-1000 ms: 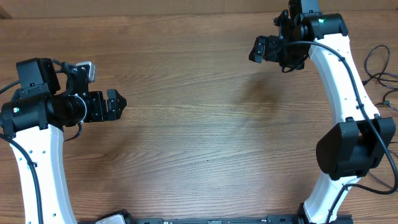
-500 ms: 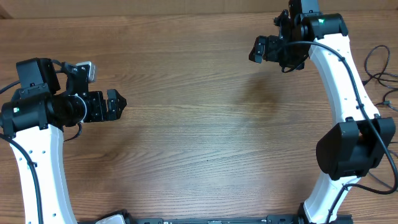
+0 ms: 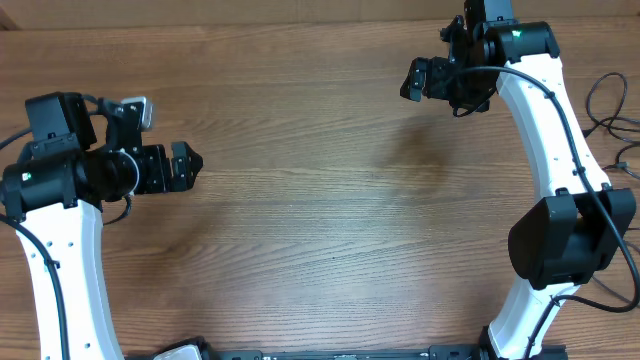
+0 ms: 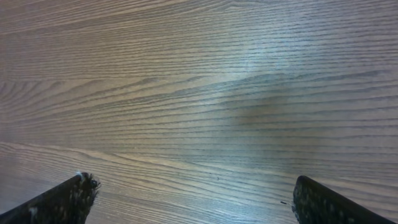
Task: Untangle cables
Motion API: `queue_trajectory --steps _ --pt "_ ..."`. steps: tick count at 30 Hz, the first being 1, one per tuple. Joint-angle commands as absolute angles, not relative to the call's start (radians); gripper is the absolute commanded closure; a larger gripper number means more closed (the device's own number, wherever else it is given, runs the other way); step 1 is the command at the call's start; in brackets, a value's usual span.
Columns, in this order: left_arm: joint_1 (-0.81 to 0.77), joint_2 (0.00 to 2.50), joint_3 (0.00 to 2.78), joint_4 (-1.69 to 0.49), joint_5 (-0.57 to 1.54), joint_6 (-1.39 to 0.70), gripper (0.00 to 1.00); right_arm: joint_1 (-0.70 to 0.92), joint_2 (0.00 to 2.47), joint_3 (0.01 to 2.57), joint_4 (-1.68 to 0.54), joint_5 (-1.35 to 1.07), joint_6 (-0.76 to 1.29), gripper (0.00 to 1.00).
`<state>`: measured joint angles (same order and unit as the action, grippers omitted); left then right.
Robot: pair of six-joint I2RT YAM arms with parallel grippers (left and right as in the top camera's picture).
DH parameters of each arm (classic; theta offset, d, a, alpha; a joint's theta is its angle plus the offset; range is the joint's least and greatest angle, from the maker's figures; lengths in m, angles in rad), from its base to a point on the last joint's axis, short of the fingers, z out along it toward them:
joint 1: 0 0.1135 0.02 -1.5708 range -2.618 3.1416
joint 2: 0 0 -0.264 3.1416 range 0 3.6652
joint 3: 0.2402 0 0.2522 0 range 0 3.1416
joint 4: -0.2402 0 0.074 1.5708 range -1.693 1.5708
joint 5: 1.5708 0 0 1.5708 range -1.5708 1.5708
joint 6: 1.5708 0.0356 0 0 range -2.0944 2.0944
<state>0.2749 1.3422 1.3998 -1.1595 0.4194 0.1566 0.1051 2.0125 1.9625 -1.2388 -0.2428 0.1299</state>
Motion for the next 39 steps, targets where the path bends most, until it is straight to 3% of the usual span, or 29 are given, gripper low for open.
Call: queue_trajectory --steps 1,11,19,30,39 --pt "0.221 1.330 1.409 -1.088 0.439 0.145 0.00 0.103 1.988 1.983 -1.236 -0.233 0.125 0.00" --pt "-0.004 1.142 1.243 -0.564 0.438 0.146 0.00 0.103 1.988 1.983 -1.236 -0.233 0.125 0.00" --pt "-0.033 0.877 0.852 -0.068 0.448 0.141 0.00 0.103 1.988 1.983 -1.236 -0.233 0.125 0.00" --pt "-0.033 0.530 0.385 0.445 0.491 0.142 0.00 0.103 1.988 1.983 -1.236 -0.233 0.125 0.00" --pt "-0.033 0.281 0.146 0.581 0.459 0.141 0.00 0.103 1.988 1.983 -1.236 -0.233 0.125 0.00"
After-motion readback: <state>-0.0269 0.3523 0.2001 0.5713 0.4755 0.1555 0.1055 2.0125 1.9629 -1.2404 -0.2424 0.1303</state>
